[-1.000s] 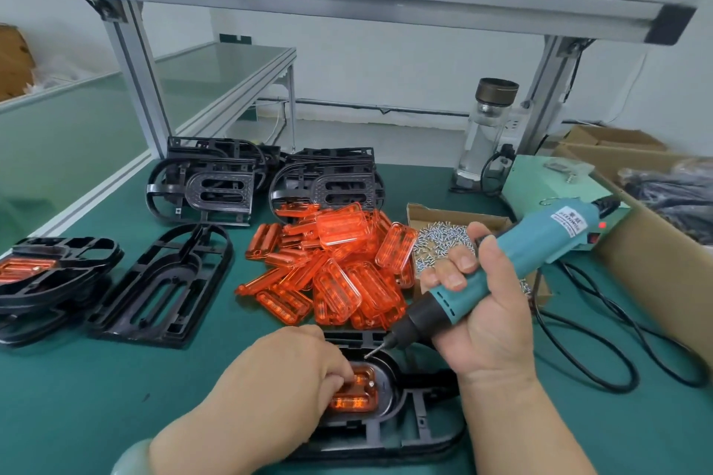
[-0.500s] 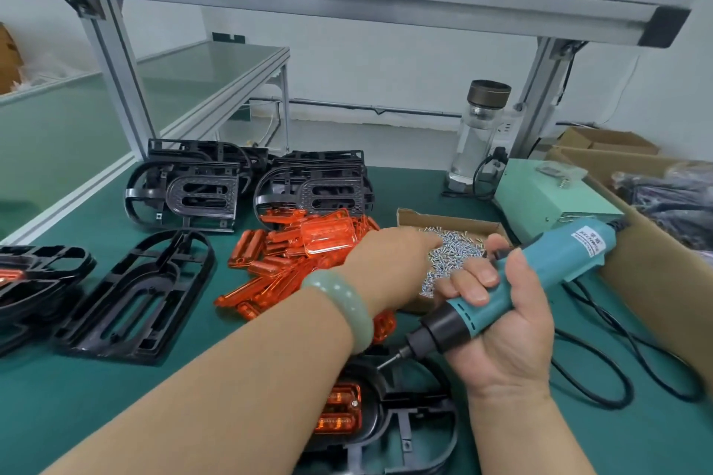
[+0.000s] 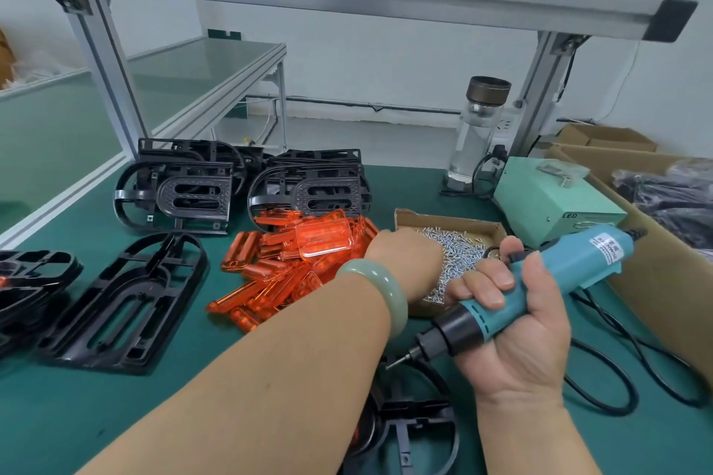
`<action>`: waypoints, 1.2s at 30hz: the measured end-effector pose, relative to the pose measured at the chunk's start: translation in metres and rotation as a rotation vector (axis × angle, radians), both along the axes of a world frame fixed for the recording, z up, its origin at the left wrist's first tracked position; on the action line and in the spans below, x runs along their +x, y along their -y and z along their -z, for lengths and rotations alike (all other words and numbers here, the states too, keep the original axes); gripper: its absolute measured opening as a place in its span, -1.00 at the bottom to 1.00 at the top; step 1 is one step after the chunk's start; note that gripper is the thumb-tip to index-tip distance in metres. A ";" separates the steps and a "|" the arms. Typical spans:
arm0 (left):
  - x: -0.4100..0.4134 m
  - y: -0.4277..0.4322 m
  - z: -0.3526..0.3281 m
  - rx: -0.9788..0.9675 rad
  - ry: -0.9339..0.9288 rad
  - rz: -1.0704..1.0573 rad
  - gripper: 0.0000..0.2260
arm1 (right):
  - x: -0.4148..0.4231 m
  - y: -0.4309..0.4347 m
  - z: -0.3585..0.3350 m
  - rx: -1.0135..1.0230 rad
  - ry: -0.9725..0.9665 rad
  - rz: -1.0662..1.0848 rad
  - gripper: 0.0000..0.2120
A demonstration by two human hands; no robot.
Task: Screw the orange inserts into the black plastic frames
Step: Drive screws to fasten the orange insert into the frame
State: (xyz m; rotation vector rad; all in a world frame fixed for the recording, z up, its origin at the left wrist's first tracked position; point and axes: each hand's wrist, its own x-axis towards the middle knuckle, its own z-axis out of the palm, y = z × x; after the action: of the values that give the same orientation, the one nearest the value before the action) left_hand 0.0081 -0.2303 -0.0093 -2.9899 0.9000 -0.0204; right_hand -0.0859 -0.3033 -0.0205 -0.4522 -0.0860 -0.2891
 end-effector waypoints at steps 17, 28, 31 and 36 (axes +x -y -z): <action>-0.003 -0.007 0.001 -0.294 -0.004 -0.056 -0.85 | 0.000 0.002 0.000 0.010 -0.012 0.019 -0.86; -0.005 -0.010 -0.005 -0.615 -0.051 -0.152 -0.92 | 0.000 0.003 0.000 0.004 -0.037 0.019 -0.88; -0.009 -0.015 -0.010 -0.780 -0.060 -0.212 -0.84 | 0.001 0.002 0.000 -0.003 -0.040 0.016 -0.88; -0.026 -0.036 -0.015 -1.107 -0.189 -0.339 -0.88 | 0.001 0.000 0.001 -0.025 -0.042 0.021 -0.88</action>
State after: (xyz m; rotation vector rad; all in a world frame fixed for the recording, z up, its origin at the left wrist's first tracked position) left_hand -0.0179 -0.1941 0.0062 -4.1929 0.4175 -0.3414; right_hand -0.0851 -0.3035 -0.0211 -0.4842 -0.0438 -0.2990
